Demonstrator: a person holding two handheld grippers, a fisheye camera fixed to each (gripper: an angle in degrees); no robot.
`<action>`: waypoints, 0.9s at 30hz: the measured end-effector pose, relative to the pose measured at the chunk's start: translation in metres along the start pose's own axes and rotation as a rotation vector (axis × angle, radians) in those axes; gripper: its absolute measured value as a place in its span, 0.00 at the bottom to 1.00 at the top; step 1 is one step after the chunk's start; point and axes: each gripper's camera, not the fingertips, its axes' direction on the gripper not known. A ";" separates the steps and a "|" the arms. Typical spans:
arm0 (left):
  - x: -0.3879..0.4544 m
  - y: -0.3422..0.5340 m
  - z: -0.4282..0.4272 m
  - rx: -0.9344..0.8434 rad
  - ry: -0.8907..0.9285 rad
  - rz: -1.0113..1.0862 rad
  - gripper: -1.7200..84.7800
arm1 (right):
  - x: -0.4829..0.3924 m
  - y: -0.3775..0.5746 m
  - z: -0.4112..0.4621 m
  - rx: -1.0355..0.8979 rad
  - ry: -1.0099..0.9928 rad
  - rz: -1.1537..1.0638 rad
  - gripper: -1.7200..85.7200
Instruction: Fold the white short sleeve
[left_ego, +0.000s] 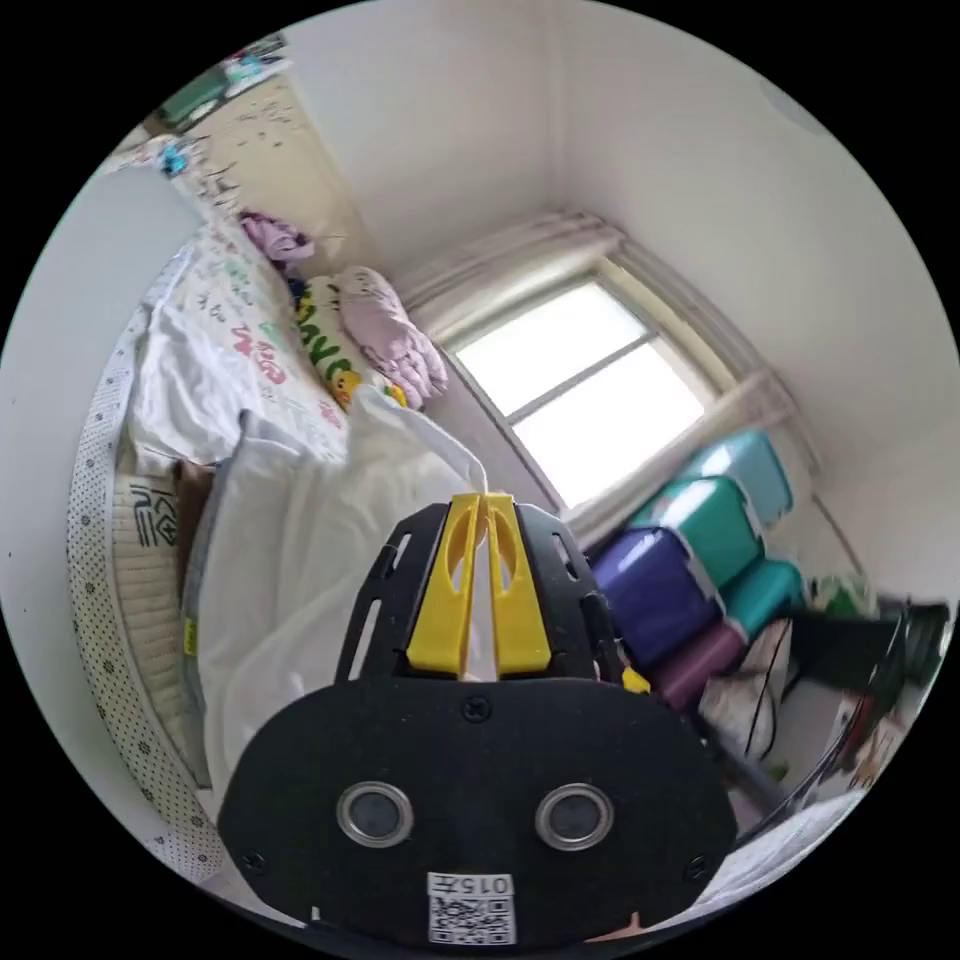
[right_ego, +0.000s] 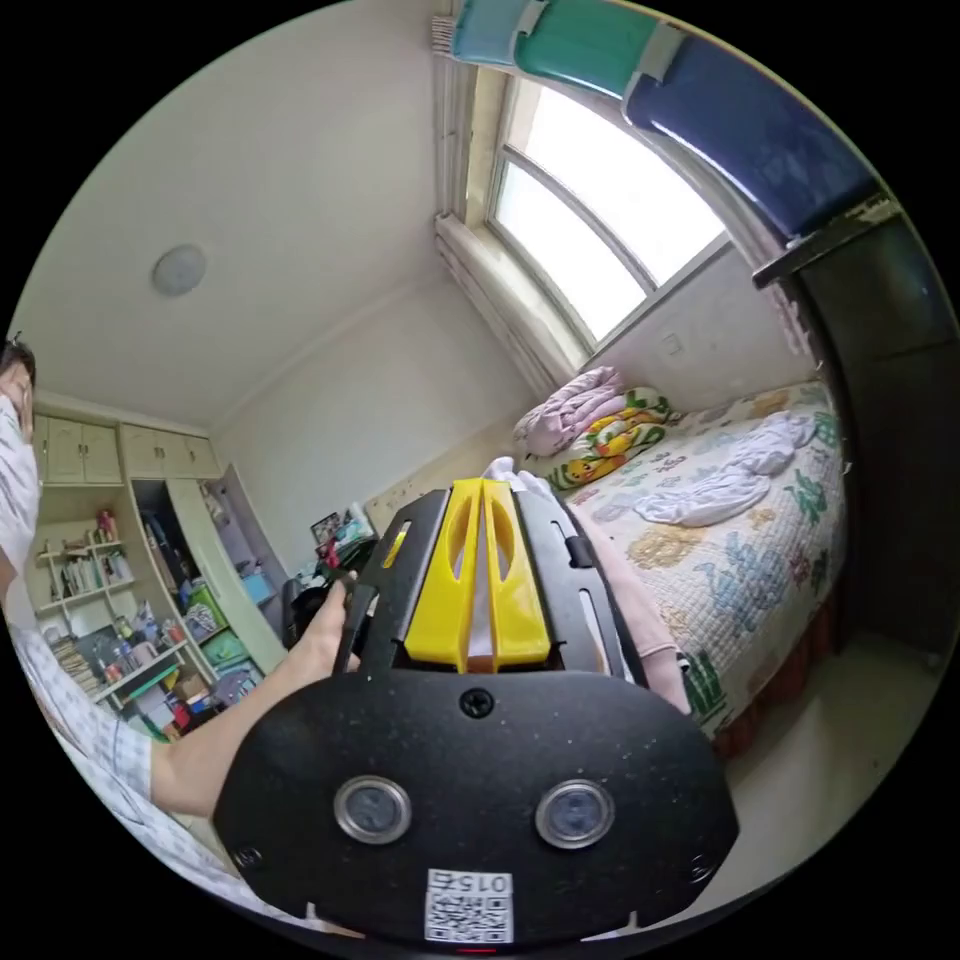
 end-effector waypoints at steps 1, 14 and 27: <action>0.020 0.019 -0.001 -0.045 0.009 0.083 0.01 | -0.007 0.003 -0.005 -0.007 0.033 -0.019 0.02; 0.060 0.117 -0.052 -0.282 0.082 0.404 0.01 | -0.079 0.074 -0.002 -0.283 0.119 -0.179 0.11; 0.052 0.058 -0.138 -0.310 0.219 0.277 0.01 | -0.124 0.188 0.019 -0.530 0.165 -0.323 0.14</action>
